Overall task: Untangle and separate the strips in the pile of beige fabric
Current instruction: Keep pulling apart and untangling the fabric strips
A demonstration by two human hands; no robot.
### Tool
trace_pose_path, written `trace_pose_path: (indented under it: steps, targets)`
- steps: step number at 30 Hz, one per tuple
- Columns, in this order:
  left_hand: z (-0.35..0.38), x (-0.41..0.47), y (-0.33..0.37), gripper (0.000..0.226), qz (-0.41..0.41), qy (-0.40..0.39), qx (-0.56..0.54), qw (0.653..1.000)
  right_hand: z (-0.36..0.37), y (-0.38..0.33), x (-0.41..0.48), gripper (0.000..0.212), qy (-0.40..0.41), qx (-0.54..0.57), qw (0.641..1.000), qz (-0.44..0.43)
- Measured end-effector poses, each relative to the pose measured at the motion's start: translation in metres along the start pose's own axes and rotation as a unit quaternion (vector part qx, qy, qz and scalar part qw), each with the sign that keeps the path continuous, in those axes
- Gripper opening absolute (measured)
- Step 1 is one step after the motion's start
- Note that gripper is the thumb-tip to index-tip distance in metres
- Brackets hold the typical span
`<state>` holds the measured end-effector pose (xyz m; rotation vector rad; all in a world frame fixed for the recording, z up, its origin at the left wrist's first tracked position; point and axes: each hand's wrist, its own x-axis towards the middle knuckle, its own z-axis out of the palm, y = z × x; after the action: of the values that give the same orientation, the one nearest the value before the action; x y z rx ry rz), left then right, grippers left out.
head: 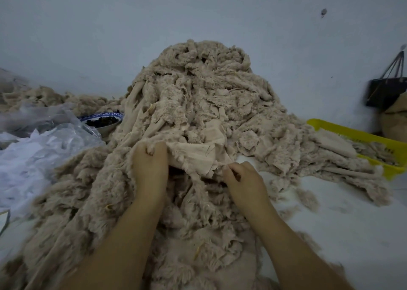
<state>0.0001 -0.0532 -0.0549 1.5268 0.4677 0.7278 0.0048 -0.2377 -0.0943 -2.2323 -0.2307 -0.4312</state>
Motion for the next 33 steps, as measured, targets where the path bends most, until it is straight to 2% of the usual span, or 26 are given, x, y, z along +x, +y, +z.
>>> trace_pose_path:
  steps: [1,2,3,4,5,7,8,9,10,12,15,16,17,18,19,21,22,23,24,26,27,28,30,33]
  targets:
    - [-0.001,-0.003,0.000,0.012,0.096,0.035,0.103,0.989,0.000,0.000,0.000,0.029,0.007,0.002,1.000,0.002]
    - [-0.001,-0.007,0.001,0.019,0.207,0.048,0.164,0.963,0.000,-0.002,-0.001,0.030,0.005,0.006,1.000,0.002]
    - [0.001,-0.010,0.000,0.027,0.309,0.032,0.190,0.931,0.000,-0.004,-0.002,0.030,0.006,0.008,1.000,0.003]
    - [0.005,-0.014,0.001,0.033,0.375,-0.015,0.201,0.905,0.000,-0.005,-0.003,0.029,0.007,0.009,1.000,0.006]
    - [0.007,-0.016,0.000,0.036,0.410,-0.095,0.207,0.883,0.000,-0.008,-0.003,0.029,0.012,0.009,1.000,0.008]
    - [0.014,-0.021,-0.007,0.045,0.408,-0.289,0.272,0.822,-0.002,-0.008,-0.002,0.028,0.022,0.005,1.000,0.010]
    - [0.017,-0.022,-0.015,0.053,0.392,-0.354,0.322,0.786,-0.003,-0.007,-0.002,0.027,0.021,0.000,1.000,0.010]
    - [0.019,-0.021,-0.024,0.058,0.365,-0.390,0.362,0.764,-0.004,-0.007,-0.002,0.027,0.018,-0.010,1.000,0.008]
    - [0.020,-0.018,-0.028,0.056,0.335,-0.394,0.380,0.767,-0.003,-0.006,-0.002,0.027,0.014,-0.023,1.000,0.005]
    - [0.017,-0.010,-0.029,0.046,0.278,-0.331,0.339,0.836,-0.003,-0.005,-0.002,0.026,0.024,-0.045,0.999,0.004]
    - [0.009,0.004,-0.019,0.040,0.132,-0.147,0.219,0.955,-0.007,0.000,0.002,0.032,0.065,-0.010,0.997,0.051]
    - [0.006,0.010,-0.017,0.039,0.050,-0.074,0.151,0.984,-0.009,0.002,0.003,0.034,0.083,0.016,0.994,0.069]
    - [0.002,0.017,-0.016,0.039,-0.042,-0.019,0.053,0.998,-0.011,0.003,0.004,0.035,0.102,0.036,0.991,0.082]
    - [-0.001,0.022,-0.015,0.038,-0.123,0.005,-0.077,0.989,-0.012,0.005,0.004,0.035,0.118,0.051,0.987,0.094]
    - [-0.003,0.027,-0.013,0.037,-0.179,0.011,-0.202,0.963,-0.013,0.005,0.005,0.033,0.128,0.065,0.984,0.109]
    - [-0.006,0.032,-0.011,0.042,-0.218,0.031,-0.370,0.903,-0.012,0.005,0.005,0.031,0.137,0.093,0.977,0.134]
    - [-0.008,0.033,-0.009,0.044,-0.216,0.042,-0.405,0.888,-0.012,0.005,0.005,0.032,0.133,0.106,0.976,0.139]
    - [-0.007,0.032,-0.008,0.044,-0.207,0.049,-0.404,0.890,-0.011,0.004,0.004,0.032,0.122,0.109,0.977,0.140]
    - [-0.006,0.029,-0.006,0.041,-0.189,0.049,-0.376,0.906,-0.011,0.004,0.004,0.028,0.108,0.095,0.980,0.136]
    - [-0.001,0.020,-0.005,0.030,-0.110,0.021,-0.212,0.971,-0.009,0.003,0.002,0.010,0.092,0.030,0.990,0.106]
    - [0.001,0.013,-0.006,0.025,-0.041,-0.003,-0.105,0.994,-0.008,-0.001,0.000,0.014,0.089,-0.003,0.993,0.076]
    - [0.003,0.005,-0.005,0.017,0.036,-0.038,-0.024,0.998,-0.006,-0.006,-0.002,0.025,0.091,-0.019,0.995,0.038]
    - [0.005,-0.012,0.002,0.015,0.172,-0.139,0.050,0.974,-0.001,-0.015,-0.003,0.035,0.074,-0.008,0.997,-0.031]
    - [0.011,-0.028,0.005,0.015,0.367,-0.212,0.123,0.897,0.013,-0.023,-0.006,0.032,-0.038,0.006,0.997,-0.072]
